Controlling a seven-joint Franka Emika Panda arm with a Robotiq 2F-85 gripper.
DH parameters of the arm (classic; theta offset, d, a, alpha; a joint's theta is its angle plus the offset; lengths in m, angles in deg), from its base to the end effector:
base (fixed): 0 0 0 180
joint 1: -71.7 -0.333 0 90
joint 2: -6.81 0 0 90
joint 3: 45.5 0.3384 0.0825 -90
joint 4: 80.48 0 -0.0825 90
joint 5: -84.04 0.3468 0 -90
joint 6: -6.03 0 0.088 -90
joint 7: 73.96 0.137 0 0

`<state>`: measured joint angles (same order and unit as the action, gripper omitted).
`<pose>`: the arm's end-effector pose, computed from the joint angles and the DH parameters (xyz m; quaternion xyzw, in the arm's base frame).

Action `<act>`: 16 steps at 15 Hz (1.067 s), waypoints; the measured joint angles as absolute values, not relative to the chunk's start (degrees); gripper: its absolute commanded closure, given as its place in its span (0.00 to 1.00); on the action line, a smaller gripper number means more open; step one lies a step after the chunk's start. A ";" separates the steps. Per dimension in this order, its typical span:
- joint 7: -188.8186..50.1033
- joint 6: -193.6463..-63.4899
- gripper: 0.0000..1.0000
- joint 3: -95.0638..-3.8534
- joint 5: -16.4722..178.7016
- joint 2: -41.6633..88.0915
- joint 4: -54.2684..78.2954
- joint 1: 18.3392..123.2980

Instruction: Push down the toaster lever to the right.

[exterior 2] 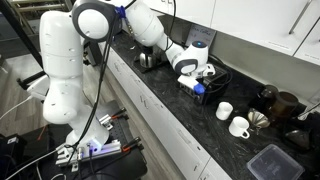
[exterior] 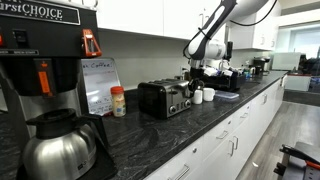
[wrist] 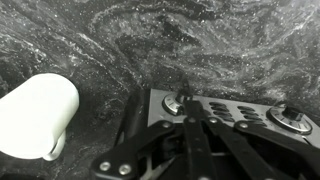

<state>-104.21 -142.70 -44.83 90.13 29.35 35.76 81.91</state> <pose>0.5983 -0.1013 0.2877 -0.9863 -0.1360 -0.0928 0.0021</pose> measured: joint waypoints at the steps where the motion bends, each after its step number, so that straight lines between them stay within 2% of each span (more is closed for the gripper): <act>1: -104.69 -143.03 1.00 -44.38 90.41 29.45 35.92 82.42; 12: -106.34 -143.57 1.00 -42.61 91.74 28.74 36.62 84.48; 16: -106.34 -142.71 1.00 -42.89 91.74 24.18 39.79 84.90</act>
<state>-106.34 -142.71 -42.89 91.74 24.18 39.79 84.90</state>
